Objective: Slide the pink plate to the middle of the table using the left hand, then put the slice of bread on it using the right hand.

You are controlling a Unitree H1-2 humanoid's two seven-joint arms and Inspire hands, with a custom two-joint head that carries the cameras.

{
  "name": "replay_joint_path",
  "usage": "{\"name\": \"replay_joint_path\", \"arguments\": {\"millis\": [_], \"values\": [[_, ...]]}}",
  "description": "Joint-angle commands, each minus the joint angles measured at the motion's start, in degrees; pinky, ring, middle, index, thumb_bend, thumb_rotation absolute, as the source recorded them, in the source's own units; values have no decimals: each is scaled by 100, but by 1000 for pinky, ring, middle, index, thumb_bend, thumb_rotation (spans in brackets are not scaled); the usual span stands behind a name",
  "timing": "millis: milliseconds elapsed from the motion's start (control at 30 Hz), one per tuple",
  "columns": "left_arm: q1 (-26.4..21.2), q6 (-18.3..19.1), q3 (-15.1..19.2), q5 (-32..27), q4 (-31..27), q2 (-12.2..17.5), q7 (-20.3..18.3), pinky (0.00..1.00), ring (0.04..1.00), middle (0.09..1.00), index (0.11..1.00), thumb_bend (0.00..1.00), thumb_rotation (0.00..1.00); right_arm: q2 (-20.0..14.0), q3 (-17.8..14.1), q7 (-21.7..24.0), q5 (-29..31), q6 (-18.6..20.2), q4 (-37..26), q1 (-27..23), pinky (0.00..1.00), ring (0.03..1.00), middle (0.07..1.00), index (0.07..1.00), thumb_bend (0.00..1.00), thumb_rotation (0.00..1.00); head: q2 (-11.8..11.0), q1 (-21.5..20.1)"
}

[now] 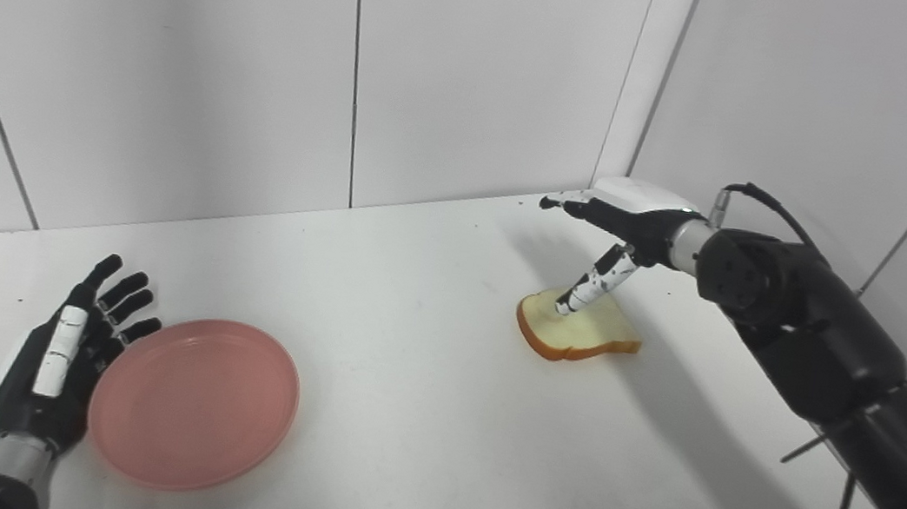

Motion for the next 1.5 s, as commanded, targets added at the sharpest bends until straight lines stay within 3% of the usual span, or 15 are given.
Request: {"name": "replay_joint_path", "arguments": {"millis": [0, 300, 433, 600, 900, 1133, 1467], "values": [[193, 273, -47, 59, 120, -56, 64, 749, 869, 853, 887, 939, 740, -294, 9, 125, -194, -163, 4, -346, 1000, 992, 970, 930, 1000, 298, 5, 7], [210, 272, -60, 58, 115, -70, 83, 744, 875, 857, 890, 932, 746, -209, 155, 408, -375, -392, 275, -473, 996, 993, 977, 944, 1000, 280, 12, 44], [211, 278, -59, 49, 116, -68, 80, 744, 873, 855, 892, 937, 743, -162, 219, 581, -450, -361, 275, -514, 935, 966, 964, 953, 1000, 274, 7, 48], [235, 309, -61, 48, 81, -80, 94, 745, 872, 859, 892, 927, 747, -136, 419, 717, -697, -493, 308, -608, 930, 958, 959, 955, 1000, 273, 14, 70], [241, 315, -75, 70, 67, -93, 118, 744, 867, 862, 896, 924, 755, -64, 774, 1348, -1077, -284, 350, -908, 935, 964, 971, 959, 1000, 280, 19, 81], [266, 299, -98, 90, 56, -125, 116, 743, 873, 865, 897, 906, 745, 39, 687, 1078, -1093, -606, 615, -848, 925, 942, 944, 942, 1000, 245, 6, 153], [278, 274, -80, 118, 56, -122, 87, 739, 871, 865, 903, 894, 736, 126, 806, 906, -1291, -748, 1015, -843, 922, 939, 958, 945, 1000, 241, 22, 182]]}}
